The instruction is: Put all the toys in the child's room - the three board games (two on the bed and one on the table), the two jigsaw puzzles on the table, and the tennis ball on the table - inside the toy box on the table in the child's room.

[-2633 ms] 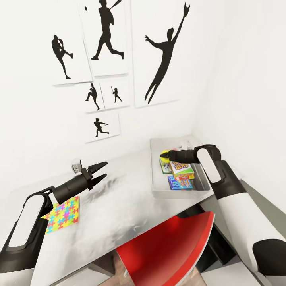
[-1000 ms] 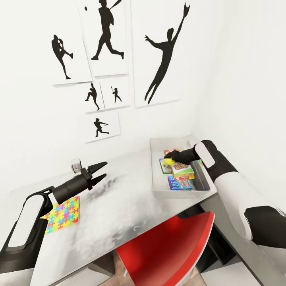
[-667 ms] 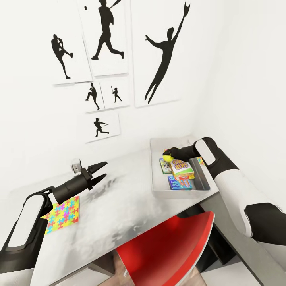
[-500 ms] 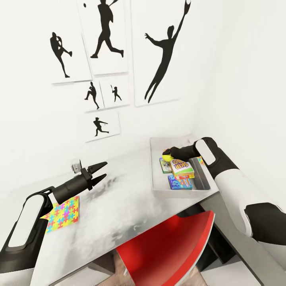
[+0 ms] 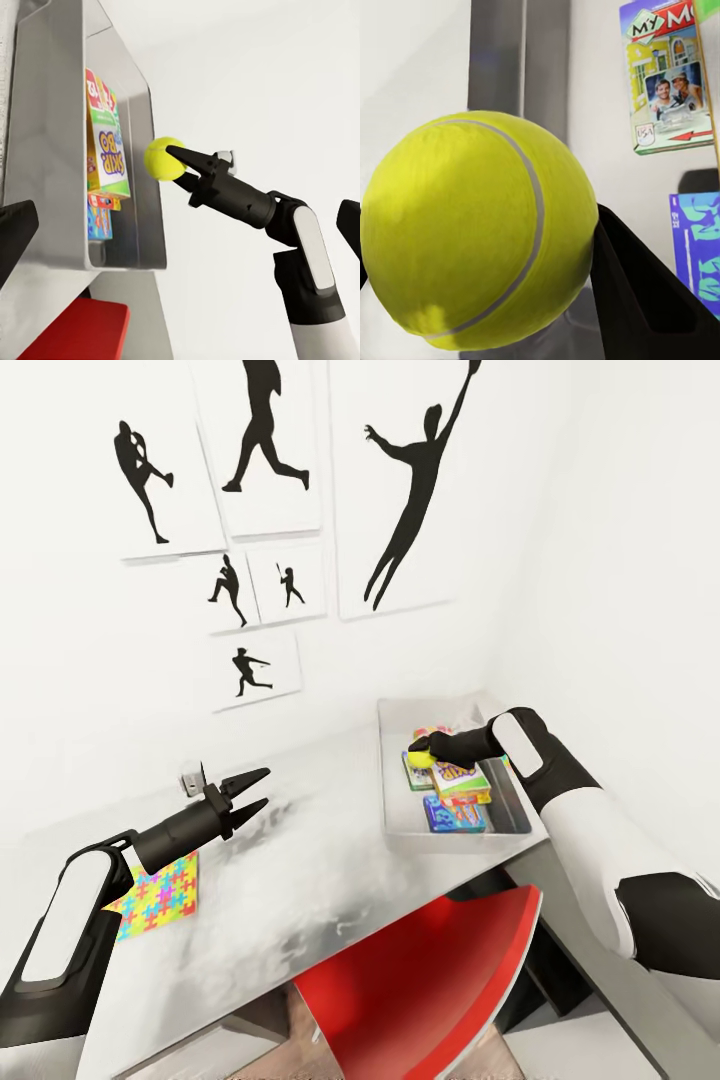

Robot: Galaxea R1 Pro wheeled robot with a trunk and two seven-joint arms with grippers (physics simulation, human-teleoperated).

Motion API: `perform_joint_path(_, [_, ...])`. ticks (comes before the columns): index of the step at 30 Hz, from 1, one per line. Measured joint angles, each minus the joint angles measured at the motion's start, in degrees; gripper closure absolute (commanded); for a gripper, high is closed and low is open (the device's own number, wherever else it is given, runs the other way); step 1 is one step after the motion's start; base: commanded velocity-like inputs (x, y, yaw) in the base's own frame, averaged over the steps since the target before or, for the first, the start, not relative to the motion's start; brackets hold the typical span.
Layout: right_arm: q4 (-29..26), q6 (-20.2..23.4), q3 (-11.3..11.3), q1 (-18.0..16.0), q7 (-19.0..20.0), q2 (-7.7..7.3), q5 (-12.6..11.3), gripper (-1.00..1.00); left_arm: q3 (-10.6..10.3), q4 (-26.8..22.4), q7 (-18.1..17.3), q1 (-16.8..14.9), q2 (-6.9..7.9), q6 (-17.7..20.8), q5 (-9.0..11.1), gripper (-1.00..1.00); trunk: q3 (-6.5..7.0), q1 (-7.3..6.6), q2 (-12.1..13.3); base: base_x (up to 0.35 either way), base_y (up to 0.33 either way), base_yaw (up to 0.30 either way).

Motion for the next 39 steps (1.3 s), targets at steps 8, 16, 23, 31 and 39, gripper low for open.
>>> perform_joint_path(8, [0.2,0.0,0.0,0.0,0.0,0.06,0.0,1.00,0.0,0.1,0.0,0.0,-0.02,0.0,0.0,-1.00,-0.75,0.00,0.0,0.000,0.000,0.000])
perform_joint_path(16, [1.0,0.0,0.2,0.3,2.6,0.08,-0.3,1.00,0.0,0.1,0.0,0.0,-0.04,0.0,-0.1,-1.00,-1.50,0.00,0.0,0.000,0.000,0.000])
perform_joint_path(23, [2.6,-0.2,0.5,0.4,5.6,0.08,-0.3,1.00,0.0,0.1,0.0,0.0,-0.01,0.0,-0.1,-1.00,-2.16,0.00,0.0,0.000,0.000,0.000])
perform_joint_path(31, [3.0,-0.3,0.5,0.5,6.3,0.09,-0.2,1.00,0.0,0.1,0.0,0.0,0.00,0.0,0.0,-1.00,-2.91,0.00,0.0,0.000,0.000,0.000])
perform_joint_path(39, [3.1,-0.5,0.5,0.5,6.5,0.09,-0.1,1.00,0.2,0.1,0.0,0.0,0.00,0.0,0.0,-1.00,-3.66,0.00,0.0,0.000,0.000,0.000])
